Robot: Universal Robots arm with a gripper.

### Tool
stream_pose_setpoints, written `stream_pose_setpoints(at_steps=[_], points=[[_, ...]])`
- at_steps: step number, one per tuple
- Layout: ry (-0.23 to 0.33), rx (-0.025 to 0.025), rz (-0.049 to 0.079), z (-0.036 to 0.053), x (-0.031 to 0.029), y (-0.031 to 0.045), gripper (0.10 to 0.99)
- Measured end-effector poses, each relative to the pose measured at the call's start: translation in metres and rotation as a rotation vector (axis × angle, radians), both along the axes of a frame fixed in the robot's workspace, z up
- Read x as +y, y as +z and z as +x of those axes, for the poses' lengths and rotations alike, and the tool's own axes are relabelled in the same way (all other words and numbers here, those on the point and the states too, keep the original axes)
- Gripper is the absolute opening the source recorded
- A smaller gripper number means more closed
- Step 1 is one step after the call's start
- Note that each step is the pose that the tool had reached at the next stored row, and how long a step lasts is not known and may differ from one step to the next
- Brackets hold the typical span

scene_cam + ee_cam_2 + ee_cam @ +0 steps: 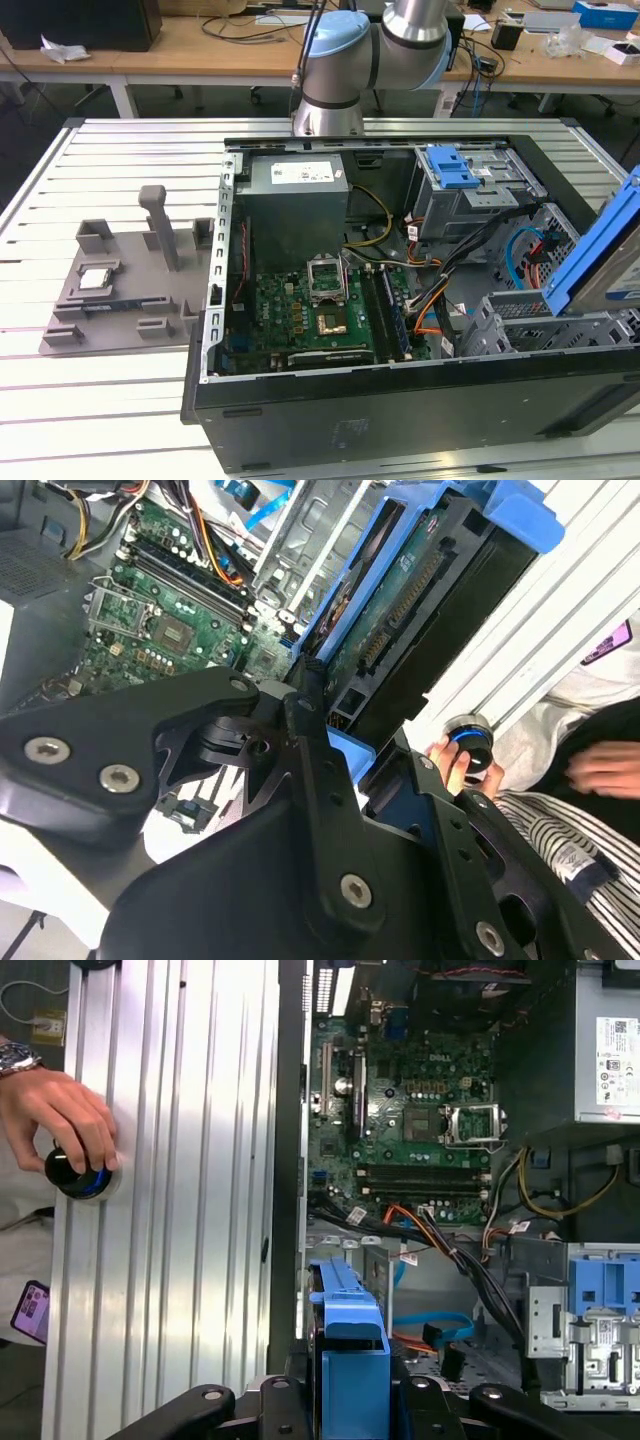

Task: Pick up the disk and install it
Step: 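Pick up the disk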

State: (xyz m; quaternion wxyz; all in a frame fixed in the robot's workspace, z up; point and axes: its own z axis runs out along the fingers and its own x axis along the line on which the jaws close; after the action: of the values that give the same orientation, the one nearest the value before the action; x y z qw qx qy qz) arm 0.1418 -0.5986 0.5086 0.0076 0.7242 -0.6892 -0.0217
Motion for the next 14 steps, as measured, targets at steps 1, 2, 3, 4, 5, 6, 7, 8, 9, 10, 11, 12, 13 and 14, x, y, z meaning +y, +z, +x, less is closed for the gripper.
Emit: stream_pose_setpoints(at_steps=[1, 2, 3, 4, 5, 6, 7, 8, 9, 10, 11, 12, 13, 14], points=[[0.000, 0.0000, 0.000, 0.0000, -0.0012, -0.0001, 0.369], [0.000, 0.0000, 0.000, 0.0000, -0.0032, -0.0001, 0.369], [0.000, 0.0000, 0.000, 0.0000, -0.0067, -0.0003, 0.369], [0.000, 0.0000, 0.000, 0.0000, -0.0092, -0.0005, 0.369], [0.000, 0.0000, 0.000, 0.0000, -0.0120, -0.0006, 0.369], [0.000, 0.0000, 0.000, 0.0000, -0.0137, -0.0007, 0.369], [0.000, 0.0000, 0.000, 0.0000, -0.0159, -0.0008, 0.369], [0.000, 0.0000, 0.000, 0.0000, -0.0176, -0.0008, 0.369], [0.000, 0.0000, 0.000, 0.0000, -0.0195, -0.0009, 0.369], [0.000, 0.0000, 0.000, 0.0000, -0.0211, -0.0011, 0.369], [0.000, 0.0000, 0.000, 0.0000, -0.0229, -0.0011, 0.369], [0.000, 0.0000, 0.000, 0.0000, -0.0249, -0.0012, 0.369], [0.000, 0.0000, 0.000, 0.0000, -0.0265, -0.0013, 0.369], [0.000, 0.0000, 0.000, 0.0000, -0.0298, -0.0015, 0.369]])
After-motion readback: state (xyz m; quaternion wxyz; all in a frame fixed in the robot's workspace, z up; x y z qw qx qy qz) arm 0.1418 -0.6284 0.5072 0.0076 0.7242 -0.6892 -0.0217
